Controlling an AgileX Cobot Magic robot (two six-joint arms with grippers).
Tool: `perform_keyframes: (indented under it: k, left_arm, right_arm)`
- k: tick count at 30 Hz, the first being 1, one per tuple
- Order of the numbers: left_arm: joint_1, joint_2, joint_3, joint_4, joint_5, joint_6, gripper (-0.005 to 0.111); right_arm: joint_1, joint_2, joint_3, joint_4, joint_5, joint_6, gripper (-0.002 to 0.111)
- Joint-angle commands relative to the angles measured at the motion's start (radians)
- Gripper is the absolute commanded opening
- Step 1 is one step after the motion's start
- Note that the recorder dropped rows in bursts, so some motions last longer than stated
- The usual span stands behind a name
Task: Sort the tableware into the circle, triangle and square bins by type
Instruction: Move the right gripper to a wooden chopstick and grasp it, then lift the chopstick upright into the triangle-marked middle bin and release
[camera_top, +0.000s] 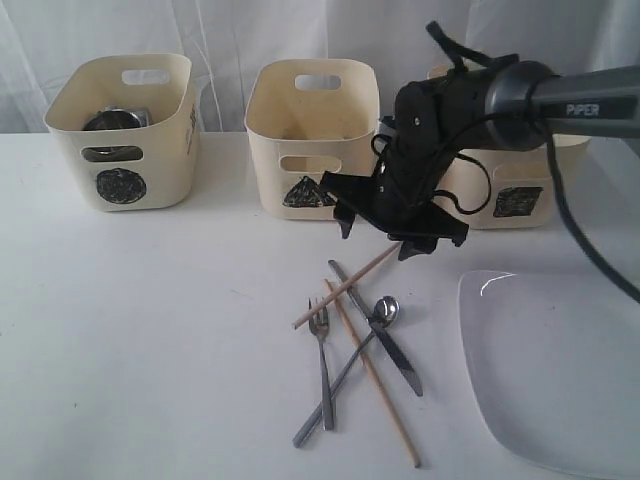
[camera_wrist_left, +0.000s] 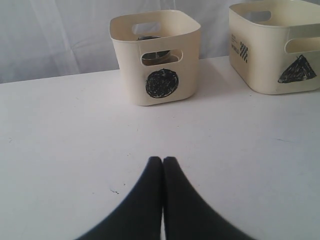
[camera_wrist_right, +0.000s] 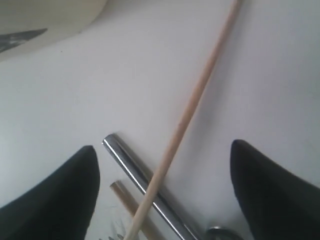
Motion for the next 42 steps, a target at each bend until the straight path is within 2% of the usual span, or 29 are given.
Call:
perform_keyframes:
  k: [1,11,13,16,22,32,36,42]
  left_arm:
    - [-0.002,-0.005,0.004,-0.008,0.000,0.002,0.000]
    - [-0.002,-0.005,0.004,-0.008,0.000,0.002,0.000]
    - [-0.002,-0.005,0.004,-0.008,0.000,0.002,0.000]
    - [-0.002,-0.005,0.004,-0.008,0.000,0.002,0.000]
    - [-0.002,-0.005,0.004,-0.008,0.000,0.002,0.000]
    - [-0.002,-0.005,0.004,-0.008,0.000,0.002,0.000]
    - [-0.002,-0.005,0.004,-0.008,0.000,0.002,0.000]
    - [-0.002,-0.005,0.004,-0.008,0.000,0.002,0.000]
  right_arm:
    - [0.015,0.047,-0.035,-0.016,0.040,0.012,0.068]
    - [0.018,0.113,-0.035,-0.024,0.036,0.033,0.068]
    - [0.018,0.125,-0.035,-0.026,0.034,0.033,0.065]
    - [0.018,0.133,-0.035,-0.026,0.032,0.033,0.050]
    - [0.018,0.125,-0.035,-0.023,0.033,0.020,0.000]
    - [0.033,-0.013,-0.025,0.031,-0.042,-0.218,0.000]
    - [0.042,-0.130,0.063,0.121,-0.198,-0.294,0.000]
    - [0.039,-0.318,0.243,0.133,-0.494,-0.322,0.000]
